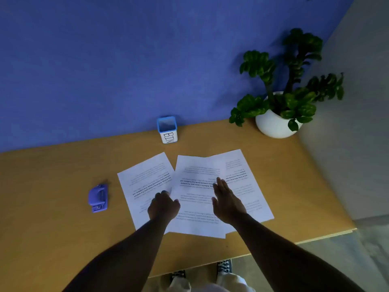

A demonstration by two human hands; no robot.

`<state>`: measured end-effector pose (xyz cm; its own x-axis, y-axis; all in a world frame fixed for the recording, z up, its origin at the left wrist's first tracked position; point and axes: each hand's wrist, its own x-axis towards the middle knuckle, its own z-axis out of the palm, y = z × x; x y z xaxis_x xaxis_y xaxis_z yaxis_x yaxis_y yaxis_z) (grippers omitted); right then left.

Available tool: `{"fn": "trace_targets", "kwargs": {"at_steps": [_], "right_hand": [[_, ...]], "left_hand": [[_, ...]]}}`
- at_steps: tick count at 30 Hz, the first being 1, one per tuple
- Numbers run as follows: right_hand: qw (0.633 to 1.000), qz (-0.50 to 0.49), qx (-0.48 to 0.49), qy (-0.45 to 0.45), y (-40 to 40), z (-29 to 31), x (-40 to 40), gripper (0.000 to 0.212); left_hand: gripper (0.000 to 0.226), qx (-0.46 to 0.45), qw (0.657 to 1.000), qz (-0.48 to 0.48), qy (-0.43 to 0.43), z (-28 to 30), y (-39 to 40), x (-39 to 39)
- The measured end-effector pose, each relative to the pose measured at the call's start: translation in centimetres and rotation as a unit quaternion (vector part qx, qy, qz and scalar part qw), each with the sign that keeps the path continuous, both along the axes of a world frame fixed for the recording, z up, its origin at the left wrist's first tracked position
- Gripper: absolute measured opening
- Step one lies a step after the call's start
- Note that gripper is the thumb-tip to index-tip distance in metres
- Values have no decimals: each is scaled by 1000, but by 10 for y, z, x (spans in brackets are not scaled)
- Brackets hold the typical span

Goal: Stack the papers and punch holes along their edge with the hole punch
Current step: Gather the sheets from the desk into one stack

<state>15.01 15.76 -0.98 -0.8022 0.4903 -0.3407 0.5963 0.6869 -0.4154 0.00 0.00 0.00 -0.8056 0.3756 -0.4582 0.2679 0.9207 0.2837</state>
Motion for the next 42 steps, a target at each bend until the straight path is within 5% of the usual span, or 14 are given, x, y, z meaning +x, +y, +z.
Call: {"fn": "trace_targets", "kwargs": {"at_steps": [6, 14, 24, 32, 42], "right_hand": [[990, 43, -38, -127, -10, -17, 19, 61], [982, 69, -45, -170, -14, -23, 20, 63], [972, 107, -30, -208, -10, -23, 13, 63], [980, 70, -22, -183, -1, -5, 5, 56], [998, 25, 45, 26, 17, 41, -50, 59]], "left_hand": [[54, -21, 998, 23, -49, -9, -8, 7], [68, 1, 989, 104, -110, -23, -9, 7], [64, 153, 928, 208, -269, -33, -2, 7], [35, 103, 988, 68, -89, -20, -4, 3], [32, 100, 992, -67, 31, 10, -1, -34]]}}
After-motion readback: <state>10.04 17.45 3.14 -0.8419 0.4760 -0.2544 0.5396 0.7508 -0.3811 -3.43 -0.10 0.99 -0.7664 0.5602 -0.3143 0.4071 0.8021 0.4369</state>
